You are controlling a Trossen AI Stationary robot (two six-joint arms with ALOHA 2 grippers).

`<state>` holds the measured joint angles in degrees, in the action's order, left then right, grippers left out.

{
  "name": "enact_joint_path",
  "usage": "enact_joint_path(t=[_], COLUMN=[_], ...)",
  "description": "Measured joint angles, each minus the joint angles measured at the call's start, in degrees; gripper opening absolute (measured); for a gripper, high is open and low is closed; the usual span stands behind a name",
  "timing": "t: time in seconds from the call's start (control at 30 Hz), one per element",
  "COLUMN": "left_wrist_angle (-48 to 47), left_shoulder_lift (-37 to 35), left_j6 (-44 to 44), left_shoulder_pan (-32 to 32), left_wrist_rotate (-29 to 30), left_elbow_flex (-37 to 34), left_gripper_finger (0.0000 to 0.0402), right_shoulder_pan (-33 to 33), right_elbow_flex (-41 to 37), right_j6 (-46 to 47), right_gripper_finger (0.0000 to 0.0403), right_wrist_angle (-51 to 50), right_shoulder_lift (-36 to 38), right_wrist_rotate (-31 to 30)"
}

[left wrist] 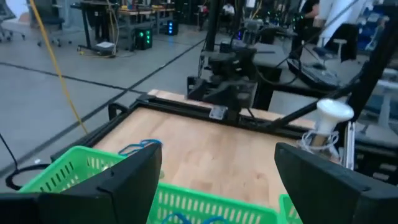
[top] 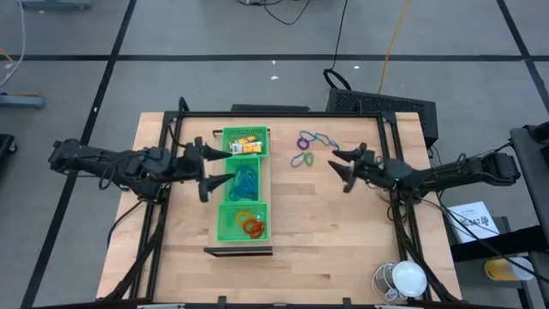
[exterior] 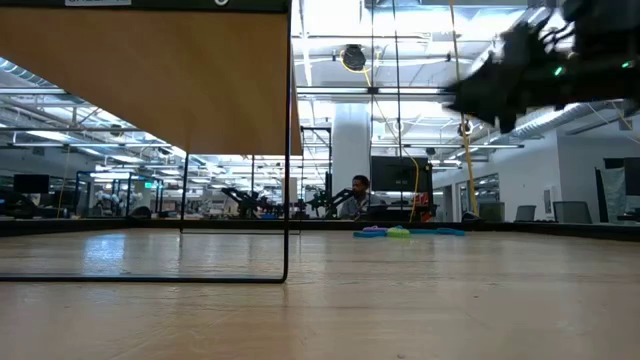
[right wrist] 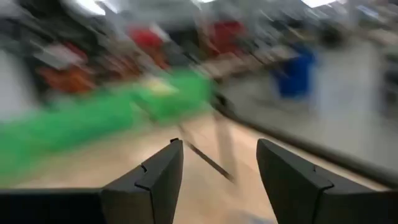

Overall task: Pick & Place Office Desk Supplies
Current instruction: Put the blue rubber band into the center green bin on the shelf

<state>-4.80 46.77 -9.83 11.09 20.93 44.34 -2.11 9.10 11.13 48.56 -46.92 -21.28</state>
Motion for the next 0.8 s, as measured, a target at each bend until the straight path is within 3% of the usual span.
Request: enact_joint_path(t=[0.1,0.2,0.33,0.53,0.8], left_wrist_angle=[-0.12,-0.11,1.57,2.10,1.89], left_shoulder_lift=[-0.40,-0.28,0.60,1.56,2.53], left_j6=[1.19,0.85,-1.47,-5.88,-7.17], left_shoulder_pan=[-0.05,-0.70,-2.07,-3.73,-3.89], left_wrist_rotate=[0.19,2.32,5.74,6.16,6.08], left_elbow_flex=[-0.64,-1.57,-3.45,-4.11,-4.18], left_gripper_finger=[0.0324,0.0324,0.0324,0.0324,0.0324], right_shoulder_pan=[-2.86,-7.71,-14.72,-23.41,-29.67], right_elbow_flex=[4.10,10.70,17.21,18.72,18.72], right_j6=[3.14,7.87,9.83,6.65,6.49], right_gripper_finger=[0.0187,0.0178,0.0167,0.0167,0.0227], right_wrist_angle=[-17.96,-37.85,-51.92,-52.05,-44.30], right_shoulder_lift=[-0.11,-2.22,-7.80,-17.83,-29.50], right_wrist_rotate=[-5.39,-5.79,-5.74,-2.80,5.68])
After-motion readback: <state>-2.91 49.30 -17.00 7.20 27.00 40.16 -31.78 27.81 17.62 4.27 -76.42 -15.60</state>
